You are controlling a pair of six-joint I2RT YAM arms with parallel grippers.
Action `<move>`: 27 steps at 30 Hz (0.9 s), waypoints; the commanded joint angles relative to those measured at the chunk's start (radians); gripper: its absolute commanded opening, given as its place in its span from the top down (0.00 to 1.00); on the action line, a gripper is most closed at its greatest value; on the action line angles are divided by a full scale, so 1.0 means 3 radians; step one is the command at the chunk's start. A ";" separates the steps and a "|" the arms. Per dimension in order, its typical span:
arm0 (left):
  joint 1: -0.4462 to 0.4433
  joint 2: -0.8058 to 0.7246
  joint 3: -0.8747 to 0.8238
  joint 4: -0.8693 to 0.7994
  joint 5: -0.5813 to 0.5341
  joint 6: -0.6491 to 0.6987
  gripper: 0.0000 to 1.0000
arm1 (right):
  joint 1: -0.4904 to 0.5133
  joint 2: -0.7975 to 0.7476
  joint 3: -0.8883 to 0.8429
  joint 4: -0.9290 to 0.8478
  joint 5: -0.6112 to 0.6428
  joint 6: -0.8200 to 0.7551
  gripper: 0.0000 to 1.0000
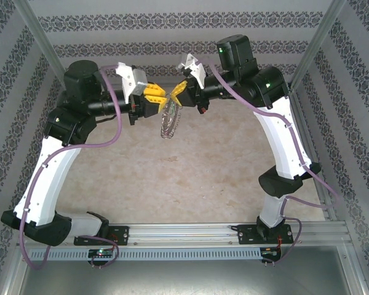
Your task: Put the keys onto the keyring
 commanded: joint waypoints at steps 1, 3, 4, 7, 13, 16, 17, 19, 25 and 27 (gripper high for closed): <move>-0.0103 0.0109 0.0140 -0.0415 -0.0168 0.0338 0.75 | 0.0047 -0.0024 0.0046 -0.0043 0.0010 -0.0145 1.00; -0.0152 0.0159 0.0195 -0.0473 -0.0201 0.0380 0.75 | 0.0050 -0.0038 0.0020 -0.0048 -0.0002 -0.0152 1.00; -0.0177 0.0180 0.0216 -0.0520 -0.0247 0.0415 0.75 | 0.0047 -0.0044 0.0016 -0.0051 -0.0018 -0.0155 1.00; -0.0192 0.0192 0.0229 -0.0569 -0.0321 0.0472 0.75 | 0.0047 -0.0065 0.0007 -0.0057 -0.0061 -0.0180 1.00; -0.0209 0.0205 0.0363 -0.0770 -0.0435 0.0574 0.75 | 0.0051 -0.0116 -0.0093 -0.0102 -0.0060 -0.0248 1.00; -0.0208 0.0201 0.0457 -0.0902 -0.0499 0.0634 0.75 | 0.0054 -0.0134 -0.0134 -0.0135 -0.0046 -0.0296 1.00; -0.0211 0.0193 0.0460 -0.0927 -0.0520 0.0647 0.75 | 0.0057 -0.0129 -0.0132 -0.0143 -0.0049 -0.0311 1.00; -0.0211 0.0187 0.0468 -0.0969 -0.0542 0.0668 0.75 | 0.0065 -0.0117 -0.0123 -0.0156 -0.0052 -0.0328 1.00; -0.0220 0.0218 0.0494 -0.0975 -0.0561 0.0683 0.76 | 0.0102 -0.0075 -0.0061 -0.0155 -0.0123 -0.0356 1.00; -0.0224 0.0236 0.0498 -0.0990 -0.0582 0.0703 0.76 | 0.0128 -0.0077 -0.0050 -0.0159 -0.0134 -0.0361 1.00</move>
